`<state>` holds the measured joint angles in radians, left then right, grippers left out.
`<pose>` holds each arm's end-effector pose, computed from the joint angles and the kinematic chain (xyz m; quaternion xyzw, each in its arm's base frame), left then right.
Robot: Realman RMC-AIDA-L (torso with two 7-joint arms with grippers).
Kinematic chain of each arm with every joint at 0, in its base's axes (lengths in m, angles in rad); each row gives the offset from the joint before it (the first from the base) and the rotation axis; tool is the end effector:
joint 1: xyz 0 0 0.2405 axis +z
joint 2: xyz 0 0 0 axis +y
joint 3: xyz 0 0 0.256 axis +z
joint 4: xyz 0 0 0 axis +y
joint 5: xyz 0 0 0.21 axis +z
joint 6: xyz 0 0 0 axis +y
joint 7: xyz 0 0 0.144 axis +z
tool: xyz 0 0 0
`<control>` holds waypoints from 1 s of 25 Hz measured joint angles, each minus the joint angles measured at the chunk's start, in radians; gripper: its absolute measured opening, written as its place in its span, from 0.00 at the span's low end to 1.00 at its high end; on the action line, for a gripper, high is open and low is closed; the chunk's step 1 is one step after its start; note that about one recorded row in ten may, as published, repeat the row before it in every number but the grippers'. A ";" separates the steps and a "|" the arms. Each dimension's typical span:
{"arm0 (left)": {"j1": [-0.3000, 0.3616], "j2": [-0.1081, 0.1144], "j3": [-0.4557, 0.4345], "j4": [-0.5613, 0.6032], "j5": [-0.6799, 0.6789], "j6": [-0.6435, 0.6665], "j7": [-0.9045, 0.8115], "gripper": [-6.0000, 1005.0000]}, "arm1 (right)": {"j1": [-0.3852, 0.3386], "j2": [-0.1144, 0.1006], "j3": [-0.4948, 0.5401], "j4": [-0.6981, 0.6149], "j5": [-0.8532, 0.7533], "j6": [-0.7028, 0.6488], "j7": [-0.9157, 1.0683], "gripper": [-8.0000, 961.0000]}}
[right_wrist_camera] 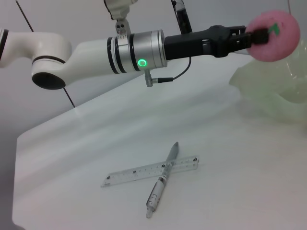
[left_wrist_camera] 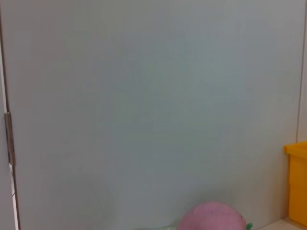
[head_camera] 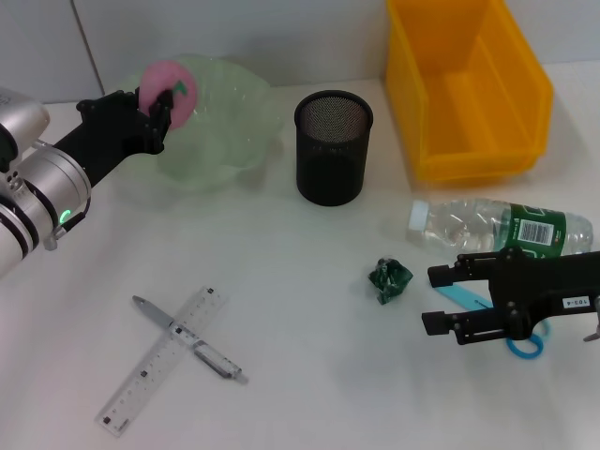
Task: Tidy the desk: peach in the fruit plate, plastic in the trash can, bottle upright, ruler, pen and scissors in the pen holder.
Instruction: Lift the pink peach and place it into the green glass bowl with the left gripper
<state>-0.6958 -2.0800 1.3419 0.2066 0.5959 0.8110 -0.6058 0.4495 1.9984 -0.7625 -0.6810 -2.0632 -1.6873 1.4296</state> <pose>-0.2528 0.4162 -0.0437 -0.8288 -0.2194 -0.2574 0.4456 0.2936 0.2958 0.0207 -0.9518 0.2362 0.1842 0.0660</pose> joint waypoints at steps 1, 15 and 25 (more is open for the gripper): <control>0.000 0.000 0.000 0.000 0.000 0.000 0.000 0.14 | 0.000 0.000 0.000 0.000 0.000 0.000 0.000 0.78; -0.001 0.000 0.008 0.001 0.003 0.006 -0.025 0.66 | -0.001 0.000 0.000 0.002 0.000 0.000 0.000 0.78; 0.071 0.019 0.109 0.113 0.024 0.182 -0.278 0.79 | -0.002 0.000 0.003 0.002 0.000 0.000 -0.003 0.78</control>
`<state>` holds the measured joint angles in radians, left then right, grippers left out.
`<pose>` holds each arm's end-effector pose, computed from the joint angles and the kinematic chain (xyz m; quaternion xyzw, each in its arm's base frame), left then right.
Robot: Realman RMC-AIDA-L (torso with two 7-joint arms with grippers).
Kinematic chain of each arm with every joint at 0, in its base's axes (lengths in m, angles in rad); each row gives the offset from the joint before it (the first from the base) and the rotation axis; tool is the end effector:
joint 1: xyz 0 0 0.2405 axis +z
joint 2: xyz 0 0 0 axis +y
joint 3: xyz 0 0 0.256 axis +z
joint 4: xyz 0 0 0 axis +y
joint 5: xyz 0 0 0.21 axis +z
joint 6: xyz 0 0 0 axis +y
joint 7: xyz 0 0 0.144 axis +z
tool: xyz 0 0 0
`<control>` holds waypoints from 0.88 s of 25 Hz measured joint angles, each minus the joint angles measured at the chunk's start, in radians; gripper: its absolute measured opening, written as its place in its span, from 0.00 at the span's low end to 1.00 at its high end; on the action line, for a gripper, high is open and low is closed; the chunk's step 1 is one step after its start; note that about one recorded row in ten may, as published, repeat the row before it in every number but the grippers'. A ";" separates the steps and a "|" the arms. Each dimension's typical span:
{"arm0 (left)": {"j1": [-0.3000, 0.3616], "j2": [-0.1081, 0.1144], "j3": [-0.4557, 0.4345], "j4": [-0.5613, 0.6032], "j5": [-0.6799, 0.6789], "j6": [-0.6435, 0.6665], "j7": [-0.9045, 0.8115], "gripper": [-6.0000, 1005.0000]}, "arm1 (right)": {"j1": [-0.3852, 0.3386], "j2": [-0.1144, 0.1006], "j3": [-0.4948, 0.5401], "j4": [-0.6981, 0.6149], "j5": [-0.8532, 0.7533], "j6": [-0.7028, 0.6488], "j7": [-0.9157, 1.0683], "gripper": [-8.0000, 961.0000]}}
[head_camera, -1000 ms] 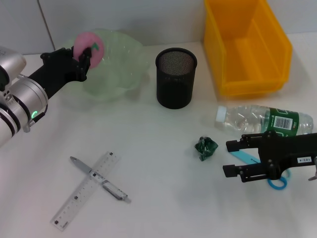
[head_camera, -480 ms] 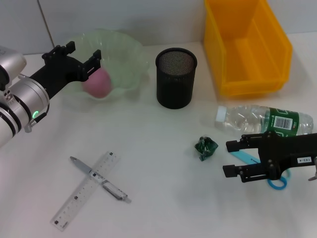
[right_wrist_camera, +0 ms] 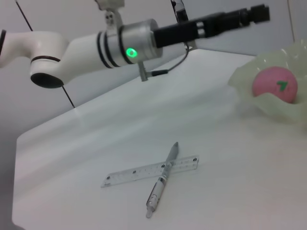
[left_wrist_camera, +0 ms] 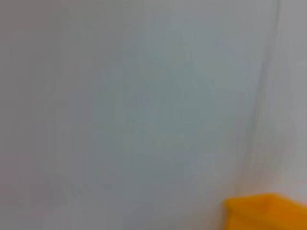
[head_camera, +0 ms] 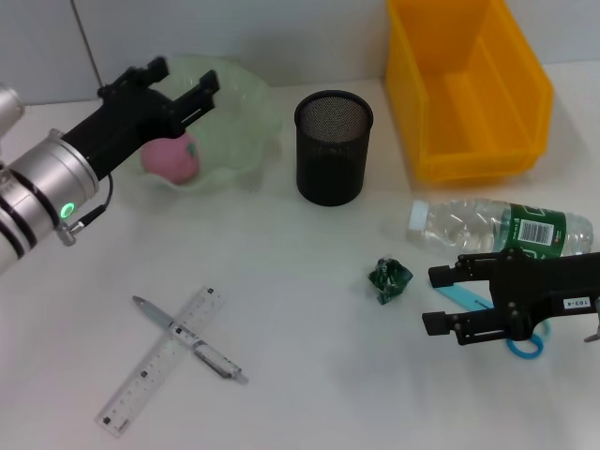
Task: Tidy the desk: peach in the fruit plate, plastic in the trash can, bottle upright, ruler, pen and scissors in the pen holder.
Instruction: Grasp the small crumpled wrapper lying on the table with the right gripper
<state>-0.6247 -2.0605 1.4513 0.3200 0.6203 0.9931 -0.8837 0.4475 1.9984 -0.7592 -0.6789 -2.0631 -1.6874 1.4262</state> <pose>-0.2274 0.3994 -0.0363 -0.8273 -0.2394 -0.3671 0.3514 0.2944 0.2952 0.0208 -0.9514 0.2367 0.1853 0.0672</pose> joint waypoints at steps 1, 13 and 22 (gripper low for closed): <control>0.027 0.007 0.028 0.043 0.011 0.027 -0.048 0.79 | 0.000 0.000 0.001 0.000 0.000 0.000 0.000 0.78; 0.241 0.116 0.025 0.389 0.537 0.425 -0.514 0.79 | 0.001 -0.006 0.001 -0.003 0.000 0.002 0.002 0.78; 0.236 0.101 -0.087 0.392 0.838 0.545 -0.580 0.78 | 0.001 -0.009 0.000 -0.027 0.000 -0.002 0.009 0.78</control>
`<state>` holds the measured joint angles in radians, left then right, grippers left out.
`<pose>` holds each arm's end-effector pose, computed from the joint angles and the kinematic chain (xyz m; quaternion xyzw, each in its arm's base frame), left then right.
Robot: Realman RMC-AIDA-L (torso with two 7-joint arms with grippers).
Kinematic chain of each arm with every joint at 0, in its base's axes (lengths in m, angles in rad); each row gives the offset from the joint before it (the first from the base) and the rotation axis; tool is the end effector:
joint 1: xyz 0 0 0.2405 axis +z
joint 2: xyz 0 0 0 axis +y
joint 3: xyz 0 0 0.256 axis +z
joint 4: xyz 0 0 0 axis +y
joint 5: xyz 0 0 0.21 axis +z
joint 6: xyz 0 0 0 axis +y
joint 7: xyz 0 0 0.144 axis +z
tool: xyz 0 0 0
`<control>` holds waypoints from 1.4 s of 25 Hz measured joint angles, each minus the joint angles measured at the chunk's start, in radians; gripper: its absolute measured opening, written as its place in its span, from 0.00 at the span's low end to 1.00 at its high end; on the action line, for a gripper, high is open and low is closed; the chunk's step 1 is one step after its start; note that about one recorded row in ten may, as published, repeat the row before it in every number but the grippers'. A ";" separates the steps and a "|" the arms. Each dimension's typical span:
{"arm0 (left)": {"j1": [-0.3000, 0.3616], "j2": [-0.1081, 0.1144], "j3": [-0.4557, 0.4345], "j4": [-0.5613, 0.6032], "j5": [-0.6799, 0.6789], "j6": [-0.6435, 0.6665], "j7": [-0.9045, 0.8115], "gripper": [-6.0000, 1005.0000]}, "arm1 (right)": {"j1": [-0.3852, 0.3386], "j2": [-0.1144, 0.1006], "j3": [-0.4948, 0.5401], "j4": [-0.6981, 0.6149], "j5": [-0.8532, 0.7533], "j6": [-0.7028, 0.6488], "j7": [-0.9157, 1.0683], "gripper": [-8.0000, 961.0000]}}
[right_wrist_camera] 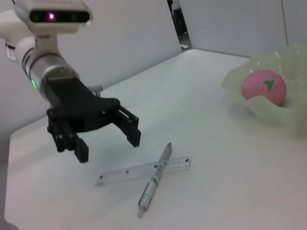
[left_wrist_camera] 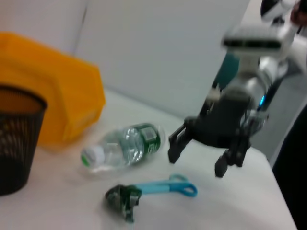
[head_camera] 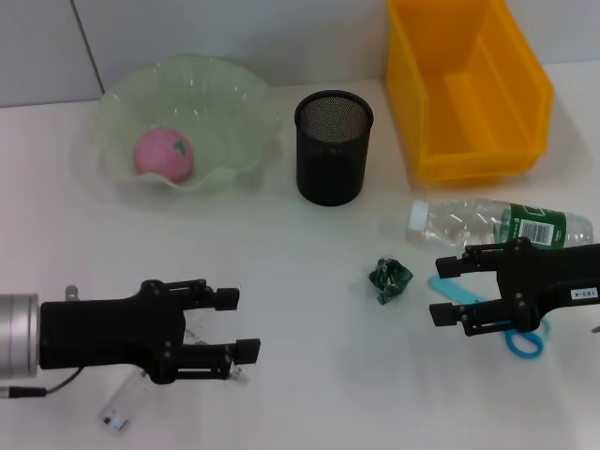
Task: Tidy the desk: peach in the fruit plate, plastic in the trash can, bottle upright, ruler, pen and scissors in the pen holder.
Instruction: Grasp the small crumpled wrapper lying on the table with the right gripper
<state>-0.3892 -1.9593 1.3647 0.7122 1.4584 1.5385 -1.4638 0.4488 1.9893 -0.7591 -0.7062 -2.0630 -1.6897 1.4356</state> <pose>-0.2434 0.2928 -0.0147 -0.9433 -0.2017 -0.2632 0.0128 0.2938 0.2993 0.0287 -0.9538 0.2296 0.1782 0.0756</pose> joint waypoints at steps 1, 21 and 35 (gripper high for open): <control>-0.004 -0.037 -0.086 0.000 0.166 0.004 -0.010 0.78 | -0.001 0.000 -0.002 -0.004 0.000 0.000 0.000 0.78; 0.004 -0.057 -0.164 0.007 0.204 0.022 0.034 0.78 | 0.160 0.040 -0.109 -0.412 -0.273 -0.140 0.492 0.78; -0.001 -0.055 -0.181 0.009 0.206 0.021 0.034 0.77 | 0.319 0.064 -0.320 -0.543 -0.483 -0.121 0.783 0.78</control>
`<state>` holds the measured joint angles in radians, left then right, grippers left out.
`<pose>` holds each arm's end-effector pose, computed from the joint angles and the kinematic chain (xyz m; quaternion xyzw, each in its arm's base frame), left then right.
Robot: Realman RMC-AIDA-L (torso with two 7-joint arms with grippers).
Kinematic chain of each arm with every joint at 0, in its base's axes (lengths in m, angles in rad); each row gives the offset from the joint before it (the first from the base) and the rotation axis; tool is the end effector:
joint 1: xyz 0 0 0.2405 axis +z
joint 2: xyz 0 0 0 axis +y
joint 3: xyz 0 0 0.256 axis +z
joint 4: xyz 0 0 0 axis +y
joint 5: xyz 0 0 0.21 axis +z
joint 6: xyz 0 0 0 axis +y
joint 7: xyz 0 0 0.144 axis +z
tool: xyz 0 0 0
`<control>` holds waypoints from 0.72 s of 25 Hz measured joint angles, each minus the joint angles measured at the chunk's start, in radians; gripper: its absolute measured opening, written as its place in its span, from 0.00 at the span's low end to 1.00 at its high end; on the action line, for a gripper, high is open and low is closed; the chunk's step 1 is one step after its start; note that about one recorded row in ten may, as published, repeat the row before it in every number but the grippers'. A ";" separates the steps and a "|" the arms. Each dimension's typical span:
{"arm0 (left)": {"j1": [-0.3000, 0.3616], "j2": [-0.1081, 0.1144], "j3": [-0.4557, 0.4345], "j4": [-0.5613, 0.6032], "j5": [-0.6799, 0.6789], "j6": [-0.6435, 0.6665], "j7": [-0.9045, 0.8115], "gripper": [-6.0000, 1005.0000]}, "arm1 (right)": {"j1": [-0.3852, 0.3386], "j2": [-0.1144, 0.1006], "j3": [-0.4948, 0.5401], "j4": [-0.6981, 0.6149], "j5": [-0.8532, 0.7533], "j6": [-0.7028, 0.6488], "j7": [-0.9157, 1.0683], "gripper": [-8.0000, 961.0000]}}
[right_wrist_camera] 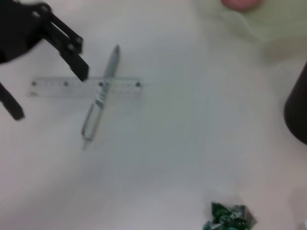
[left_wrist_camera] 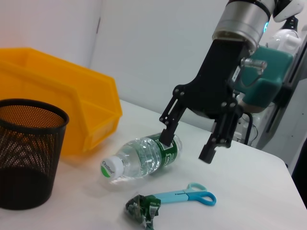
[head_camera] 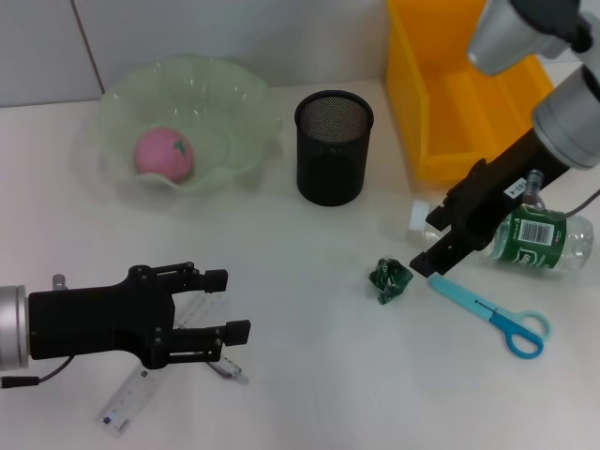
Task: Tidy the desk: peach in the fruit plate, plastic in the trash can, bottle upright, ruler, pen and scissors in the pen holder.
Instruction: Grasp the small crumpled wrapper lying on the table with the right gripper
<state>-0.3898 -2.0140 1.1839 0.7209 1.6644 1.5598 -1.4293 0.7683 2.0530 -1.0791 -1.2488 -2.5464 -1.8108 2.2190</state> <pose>-0.2547 0.2928 -0.0170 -0.9509 -0.1950 -0.2376 0.0372 0.1605 0.3661 0.0382 -0.9564 0.2405 -0.1469 0.0768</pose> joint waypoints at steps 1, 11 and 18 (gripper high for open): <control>0.000 0.000 -0.001 0.000 0.000 0.000 0.000 0.77 | 0.018 0.015 -0.009 0.002 -0.049 0.007 0.004 0.78; 0.003 -0.002 -0.001 -0.005 0.000 0.000 0.001 0.77 | 0.044 0.024 -0.156 0.070 -0.084 0.126 0.030 0.78; 0.002 -0.002 -0.001 -0.008 0.000 0.000 0.001 0.77 | 0.059 0.026 -0.227 0.166 -0.078 0.251 0.026 0.78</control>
<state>-0.3876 -2.0160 1.1824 0.7132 1.6644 1.5599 -1.4281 0.8268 2.0794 -1.3059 -1.0831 -2.6242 -1.5595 2.2450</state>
